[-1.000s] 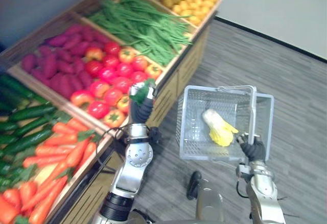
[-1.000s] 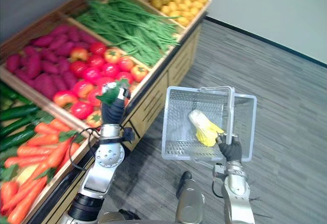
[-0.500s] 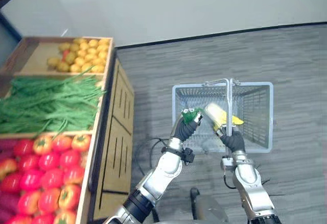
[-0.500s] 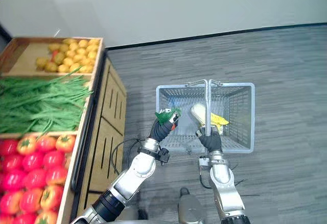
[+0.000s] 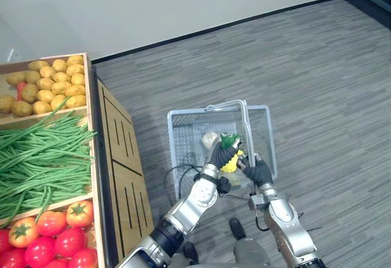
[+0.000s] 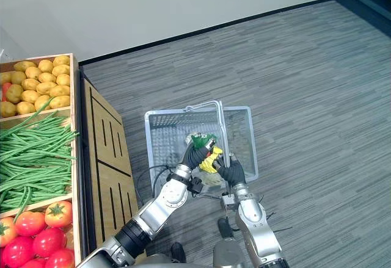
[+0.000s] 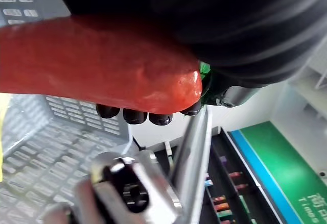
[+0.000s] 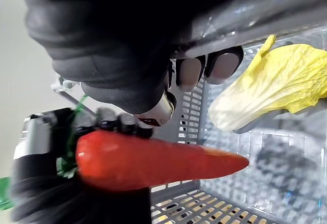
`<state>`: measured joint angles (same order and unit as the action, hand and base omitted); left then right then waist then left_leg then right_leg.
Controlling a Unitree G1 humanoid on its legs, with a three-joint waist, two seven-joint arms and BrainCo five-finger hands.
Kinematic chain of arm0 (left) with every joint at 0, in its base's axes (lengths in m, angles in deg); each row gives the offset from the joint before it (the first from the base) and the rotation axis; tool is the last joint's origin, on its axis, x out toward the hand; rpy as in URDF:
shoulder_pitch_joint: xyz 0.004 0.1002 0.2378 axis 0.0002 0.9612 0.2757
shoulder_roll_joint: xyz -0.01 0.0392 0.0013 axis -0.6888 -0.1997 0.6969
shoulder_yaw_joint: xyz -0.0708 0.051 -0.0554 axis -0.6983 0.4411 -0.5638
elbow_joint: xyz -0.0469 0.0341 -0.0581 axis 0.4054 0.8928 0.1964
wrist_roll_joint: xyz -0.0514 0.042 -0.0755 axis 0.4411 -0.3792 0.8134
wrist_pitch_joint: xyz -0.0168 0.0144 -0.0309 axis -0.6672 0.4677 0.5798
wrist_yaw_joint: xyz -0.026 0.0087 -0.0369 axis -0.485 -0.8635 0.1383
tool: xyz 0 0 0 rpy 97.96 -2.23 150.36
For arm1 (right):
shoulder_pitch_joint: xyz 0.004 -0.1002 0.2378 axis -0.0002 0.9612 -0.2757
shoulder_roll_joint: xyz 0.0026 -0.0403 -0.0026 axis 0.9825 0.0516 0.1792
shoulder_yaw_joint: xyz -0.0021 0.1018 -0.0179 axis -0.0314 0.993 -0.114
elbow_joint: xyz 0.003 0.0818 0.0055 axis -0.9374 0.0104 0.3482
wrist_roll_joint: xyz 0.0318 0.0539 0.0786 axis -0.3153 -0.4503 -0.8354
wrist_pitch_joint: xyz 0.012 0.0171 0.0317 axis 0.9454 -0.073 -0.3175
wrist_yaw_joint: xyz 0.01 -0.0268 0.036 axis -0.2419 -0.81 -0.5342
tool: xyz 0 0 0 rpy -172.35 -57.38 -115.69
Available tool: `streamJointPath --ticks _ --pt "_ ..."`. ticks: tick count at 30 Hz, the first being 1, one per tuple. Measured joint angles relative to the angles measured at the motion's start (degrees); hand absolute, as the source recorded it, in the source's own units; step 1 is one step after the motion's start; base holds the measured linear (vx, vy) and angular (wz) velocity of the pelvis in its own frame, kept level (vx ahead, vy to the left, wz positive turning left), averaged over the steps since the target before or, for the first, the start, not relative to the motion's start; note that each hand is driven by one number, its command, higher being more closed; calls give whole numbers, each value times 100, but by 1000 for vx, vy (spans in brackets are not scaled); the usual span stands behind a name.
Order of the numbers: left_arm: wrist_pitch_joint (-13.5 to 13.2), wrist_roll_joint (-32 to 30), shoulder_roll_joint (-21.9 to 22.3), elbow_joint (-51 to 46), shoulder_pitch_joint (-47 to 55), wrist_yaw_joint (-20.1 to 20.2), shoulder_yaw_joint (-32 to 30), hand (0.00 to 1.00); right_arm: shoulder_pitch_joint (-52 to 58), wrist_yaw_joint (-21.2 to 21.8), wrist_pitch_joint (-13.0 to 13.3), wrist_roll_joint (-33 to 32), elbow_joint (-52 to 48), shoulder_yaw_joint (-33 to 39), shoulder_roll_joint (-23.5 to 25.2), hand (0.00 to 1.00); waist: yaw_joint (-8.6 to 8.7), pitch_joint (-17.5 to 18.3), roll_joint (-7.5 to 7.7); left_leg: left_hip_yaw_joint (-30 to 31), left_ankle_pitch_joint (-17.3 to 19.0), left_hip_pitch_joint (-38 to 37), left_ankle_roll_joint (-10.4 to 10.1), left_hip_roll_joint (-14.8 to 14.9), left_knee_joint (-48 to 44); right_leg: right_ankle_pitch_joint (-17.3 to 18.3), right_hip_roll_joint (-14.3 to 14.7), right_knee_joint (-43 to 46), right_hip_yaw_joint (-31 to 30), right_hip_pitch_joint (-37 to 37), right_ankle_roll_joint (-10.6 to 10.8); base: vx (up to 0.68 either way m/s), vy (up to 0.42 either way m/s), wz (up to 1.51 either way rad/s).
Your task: Pick vegetable in the basket
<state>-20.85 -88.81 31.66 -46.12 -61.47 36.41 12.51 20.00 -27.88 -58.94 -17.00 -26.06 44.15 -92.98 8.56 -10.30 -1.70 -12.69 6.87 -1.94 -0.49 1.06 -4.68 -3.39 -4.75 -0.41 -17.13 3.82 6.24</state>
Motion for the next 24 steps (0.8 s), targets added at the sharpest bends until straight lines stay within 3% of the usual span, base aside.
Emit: streamJointPath --ticks 6,15,24 --pt "142 85 -129 507 35 1 -221 0 184 75 0 2 -37 -95 -6 100 12 75 129 -19 -19 4 -9 -9 67 4 -3 -82 -6 24 -3 -33 -34 -4" --pt "141 73 -147 488 89 138 -337 0 307 88 -4 85 -37 -13 -8 100 22 106 174 15 -34 12 -12 -11 123 4 -13 -103 31 38 -2 -7 -16 0" --pt "-44 301 -332 -1182 1329 451 -537 0 380 -189 -13 800 -37 758 197 100 -16 211 215 269 -167 3 -4 -34 263 25 -22 -105 358 -44 28 -6 -33 18"
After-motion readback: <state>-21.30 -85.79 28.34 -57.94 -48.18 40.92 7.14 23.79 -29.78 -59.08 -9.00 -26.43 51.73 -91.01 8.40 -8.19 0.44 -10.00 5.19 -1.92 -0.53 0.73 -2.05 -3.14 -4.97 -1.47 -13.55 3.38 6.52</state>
